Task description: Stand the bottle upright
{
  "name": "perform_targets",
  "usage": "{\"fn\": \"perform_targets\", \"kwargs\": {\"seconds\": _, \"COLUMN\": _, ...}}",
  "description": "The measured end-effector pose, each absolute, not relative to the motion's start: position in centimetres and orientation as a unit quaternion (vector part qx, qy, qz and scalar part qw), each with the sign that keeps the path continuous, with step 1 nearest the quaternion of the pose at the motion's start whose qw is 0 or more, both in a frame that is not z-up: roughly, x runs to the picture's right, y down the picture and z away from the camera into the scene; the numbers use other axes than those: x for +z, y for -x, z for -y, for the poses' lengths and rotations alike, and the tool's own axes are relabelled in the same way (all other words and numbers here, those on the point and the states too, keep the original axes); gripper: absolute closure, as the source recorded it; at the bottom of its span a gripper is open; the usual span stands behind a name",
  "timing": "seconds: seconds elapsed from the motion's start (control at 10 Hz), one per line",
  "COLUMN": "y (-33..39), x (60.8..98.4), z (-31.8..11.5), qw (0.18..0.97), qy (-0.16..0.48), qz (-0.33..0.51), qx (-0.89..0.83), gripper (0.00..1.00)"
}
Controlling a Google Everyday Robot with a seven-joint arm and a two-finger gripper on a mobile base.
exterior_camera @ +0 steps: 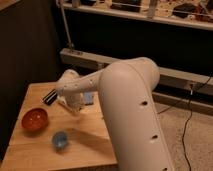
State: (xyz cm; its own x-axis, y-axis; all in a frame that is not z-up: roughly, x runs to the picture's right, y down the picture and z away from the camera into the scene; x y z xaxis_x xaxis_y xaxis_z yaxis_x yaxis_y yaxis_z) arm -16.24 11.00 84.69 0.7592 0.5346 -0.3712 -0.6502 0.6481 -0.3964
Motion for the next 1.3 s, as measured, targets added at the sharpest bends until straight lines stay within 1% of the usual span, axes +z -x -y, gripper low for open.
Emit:
{"fn": "perform_targets", "kwargs": {"seconds": 0.6, "y": 16.1, "x": 82.3, "z": -10.0, "qw": 0.909, "qy": 0.235, "qz": -0.105, "qx": 0.327, "gripper": 0.8}}
{"fn": "perform_targets", "kwargs": {"seconds": 1.3, "y": 17.0, "x": 81.2, "z": -9.3, "qw": 0.912, "qy": 0.229, "qz": -0.098, "qx": 0.325, "gripper": 0.8}}
